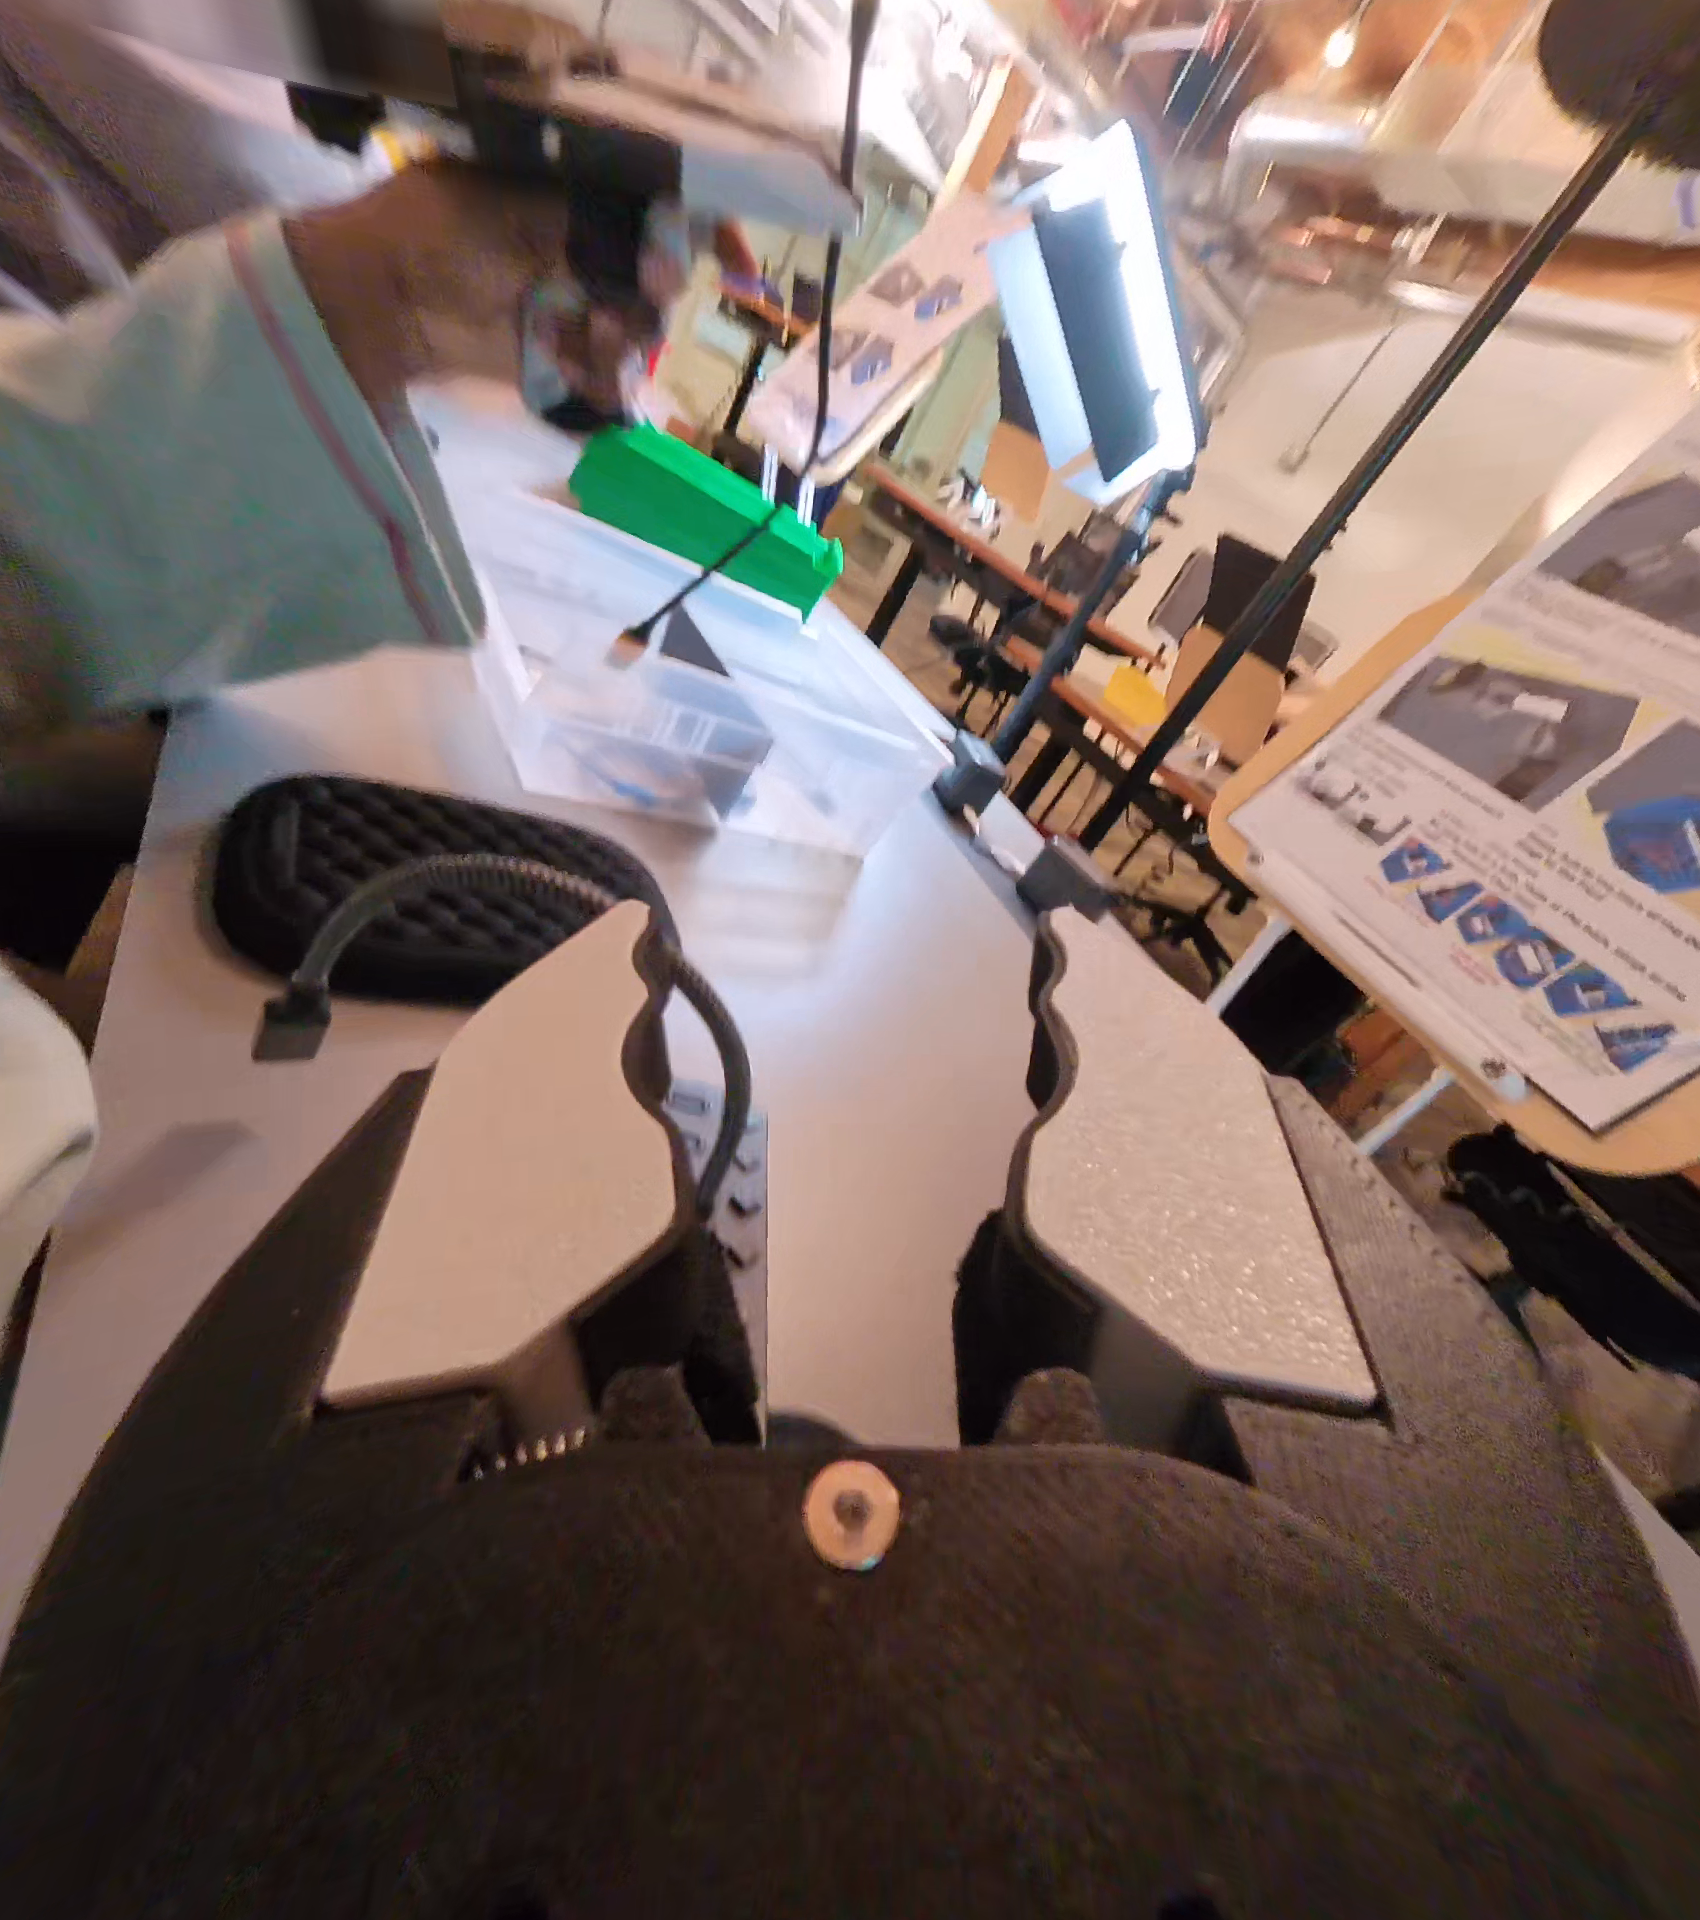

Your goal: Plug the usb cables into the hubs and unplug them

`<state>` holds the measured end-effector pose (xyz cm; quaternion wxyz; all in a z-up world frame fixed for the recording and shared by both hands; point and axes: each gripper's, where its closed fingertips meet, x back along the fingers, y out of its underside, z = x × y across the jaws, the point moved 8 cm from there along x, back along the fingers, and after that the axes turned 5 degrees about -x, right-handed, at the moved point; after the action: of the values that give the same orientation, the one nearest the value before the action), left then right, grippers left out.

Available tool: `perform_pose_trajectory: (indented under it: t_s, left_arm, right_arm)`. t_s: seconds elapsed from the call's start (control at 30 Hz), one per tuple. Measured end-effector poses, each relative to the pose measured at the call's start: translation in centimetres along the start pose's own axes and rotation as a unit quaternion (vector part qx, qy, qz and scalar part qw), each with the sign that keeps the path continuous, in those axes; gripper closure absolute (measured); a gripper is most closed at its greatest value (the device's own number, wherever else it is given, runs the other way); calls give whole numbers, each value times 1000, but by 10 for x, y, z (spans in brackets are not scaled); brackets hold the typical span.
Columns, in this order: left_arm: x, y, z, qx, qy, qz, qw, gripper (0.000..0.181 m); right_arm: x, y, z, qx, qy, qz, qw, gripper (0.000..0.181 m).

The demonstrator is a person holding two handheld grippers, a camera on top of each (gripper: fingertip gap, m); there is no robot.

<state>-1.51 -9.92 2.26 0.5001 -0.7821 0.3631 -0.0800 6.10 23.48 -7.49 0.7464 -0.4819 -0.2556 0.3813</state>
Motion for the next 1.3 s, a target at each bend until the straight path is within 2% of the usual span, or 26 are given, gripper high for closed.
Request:
perform_pose_trajectory:
  t_s: [0.13,0.3,0.47,0.67,0.73,0.9,1.0,1.03,1.2,1.3]
  left_arm:
    - [-16,3,53,0,115,16,993,177]
    - [-29,19,105,-68,185,-27,980,177]
    - [-31,32,137,-109,244,-55,962,177]
    - [-28,39,145,-113,293,-74,947,177]
    - [-28,39,146,-116,297,-76,945,177]
    - [-28,40,150,-130,302,-78,941,177]
    - [-28,39,150,-137,303,-78,940,177]
    - [-28,39,149,-139,302,-80,940,177]
    - [-29,40,142,-115,269,-64,954,176]
    - [-29,42,135,-68,244,-50,966,160]
  right_arm:
    - [-15,-9,-7,-13,-8,71,997,118]
    - [-31,-12,-10,-45,-8,101,994,125]
    - [-41,-13,-7,-71,2,114,991,135]
    - [-43,-20,-11,14,-30,104,994,141]
    - [-44,-25,-11,36,-35,96,994,148]
    - [-52,-35,-13,29,-75,88,993,153]
    - [-59,-34,-14,40,-93,55,993,171]
    - [-61,-33,-14,43,-95,45,994,171]
    - [-64,-33,-11,30,-96,63,993,175]
    - [-61,-38,-5,28,-72,96,992,175]
